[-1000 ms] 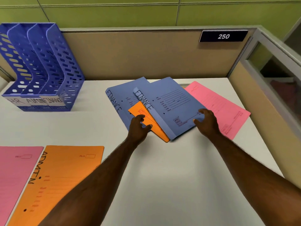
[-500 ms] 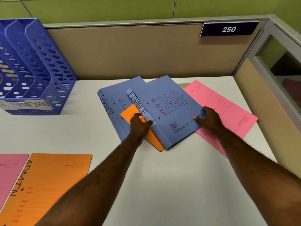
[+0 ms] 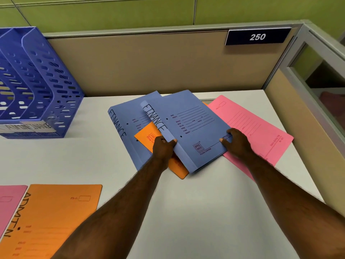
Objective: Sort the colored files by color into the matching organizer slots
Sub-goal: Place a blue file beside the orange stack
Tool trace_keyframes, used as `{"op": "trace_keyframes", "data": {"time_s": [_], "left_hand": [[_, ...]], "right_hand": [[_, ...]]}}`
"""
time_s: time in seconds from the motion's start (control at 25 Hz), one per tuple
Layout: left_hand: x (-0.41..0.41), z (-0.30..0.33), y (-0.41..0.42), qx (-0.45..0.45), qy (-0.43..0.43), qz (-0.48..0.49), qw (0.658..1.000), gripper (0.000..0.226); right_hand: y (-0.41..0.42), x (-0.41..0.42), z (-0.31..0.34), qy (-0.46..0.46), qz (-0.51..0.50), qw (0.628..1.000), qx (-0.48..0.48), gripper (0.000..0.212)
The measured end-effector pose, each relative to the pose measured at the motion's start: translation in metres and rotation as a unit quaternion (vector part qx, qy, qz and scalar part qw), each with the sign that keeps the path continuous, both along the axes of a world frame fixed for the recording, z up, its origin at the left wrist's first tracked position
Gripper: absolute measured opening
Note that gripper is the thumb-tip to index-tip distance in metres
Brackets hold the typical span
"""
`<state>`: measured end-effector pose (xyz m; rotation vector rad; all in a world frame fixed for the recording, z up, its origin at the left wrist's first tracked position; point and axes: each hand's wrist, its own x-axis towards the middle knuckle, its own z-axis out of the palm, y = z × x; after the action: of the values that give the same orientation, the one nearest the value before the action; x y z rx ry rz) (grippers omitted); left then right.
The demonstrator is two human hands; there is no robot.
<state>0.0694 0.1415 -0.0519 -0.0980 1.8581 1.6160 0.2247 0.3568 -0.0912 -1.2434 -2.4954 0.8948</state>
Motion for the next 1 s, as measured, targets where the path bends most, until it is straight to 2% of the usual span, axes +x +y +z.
{"op": "trace_keyframes", "data": {"time_s": [0.08,0.4,0.68,0.88,1.0], "left_hand": [[0.000,0.006,-0.005,0.060,-0.028,-0.012,0.998,0.031],[-0.001,0.035,-0.054,0.148,0.028,-0.050,0.987,0.034],[-0.008,0.058,-0.156,0.141,0.054,-0.094,0.984,0.042],[0.004,0.060,-0.230,0.128,0.063,-0.132,0.981,0.042],[0.013,0.063,-0.270,0.143,0.068,-0.150,0.976,0.045]], "right_hand": [[-0.004,-0.001,0.001,0.007,0.007,1.000,-0.008,0.050],[-0.027,-0.003,0.040,0.080,-0.009,0.996,-0.043,0.060],[-0.099,-0.003,0.087,0.199,-0.004,0.965,-0.174,0.047],[-0.178,0.017,0.075,0.239,-0.037,0.946,-0.217,0.038],[-0.222,0.032,0.071,0.237,-0.055,0.943,-0.229,0.041]]}}
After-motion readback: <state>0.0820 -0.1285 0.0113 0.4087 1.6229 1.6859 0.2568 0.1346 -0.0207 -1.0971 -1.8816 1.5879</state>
